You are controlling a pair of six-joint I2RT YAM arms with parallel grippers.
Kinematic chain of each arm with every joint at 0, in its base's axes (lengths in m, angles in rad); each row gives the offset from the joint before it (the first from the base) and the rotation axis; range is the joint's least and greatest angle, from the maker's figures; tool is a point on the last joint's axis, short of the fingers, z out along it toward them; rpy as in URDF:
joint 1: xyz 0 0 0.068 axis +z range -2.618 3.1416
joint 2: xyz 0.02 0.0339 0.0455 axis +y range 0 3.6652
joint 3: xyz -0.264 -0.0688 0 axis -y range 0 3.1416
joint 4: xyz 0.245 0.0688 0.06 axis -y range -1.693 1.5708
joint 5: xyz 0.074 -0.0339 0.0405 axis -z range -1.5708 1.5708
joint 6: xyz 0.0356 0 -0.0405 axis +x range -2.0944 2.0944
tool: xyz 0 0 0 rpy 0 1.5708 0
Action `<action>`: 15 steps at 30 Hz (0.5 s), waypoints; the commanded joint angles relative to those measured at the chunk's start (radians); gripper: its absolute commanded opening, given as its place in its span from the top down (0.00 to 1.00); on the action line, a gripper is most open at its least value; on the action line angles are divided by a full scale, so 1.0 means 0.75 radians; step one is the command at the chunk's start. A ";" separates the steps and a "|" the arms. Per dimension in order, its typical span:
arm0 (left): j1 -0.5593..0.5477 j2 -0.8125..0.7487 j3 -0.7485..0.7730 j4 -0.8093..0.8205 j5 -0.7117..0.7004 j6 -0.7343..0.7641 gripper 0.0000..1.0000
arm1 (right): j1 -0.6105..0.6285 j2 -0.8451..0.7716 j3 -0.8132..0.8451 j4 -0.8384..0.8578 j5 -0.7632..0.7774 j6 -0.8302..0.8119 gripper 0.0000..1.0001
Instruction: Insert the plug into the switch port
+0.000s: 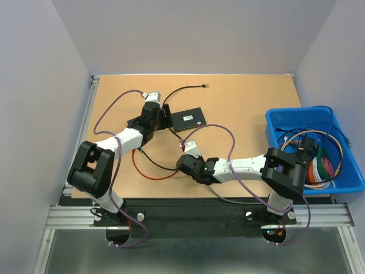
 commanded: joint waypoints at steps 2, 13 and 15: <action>-0.006 -0.030 -0.024 0.030 -0.021 0.020 0.25 | 0.016 0.036 0.028 -0.028 0.037 0.020 0.90; -0.006 -0.044 0.058 -0.032 -0.052 0.059 0.25 | 0.016 -0.128 -0.072 -0.079 0.200 0.146 1.00; -0.006 -0.052 0.079 -0.028 -0.052 0.071 0.25 | 0.014 -0.189 -0.125 -0.102 0.250 0.216 1.00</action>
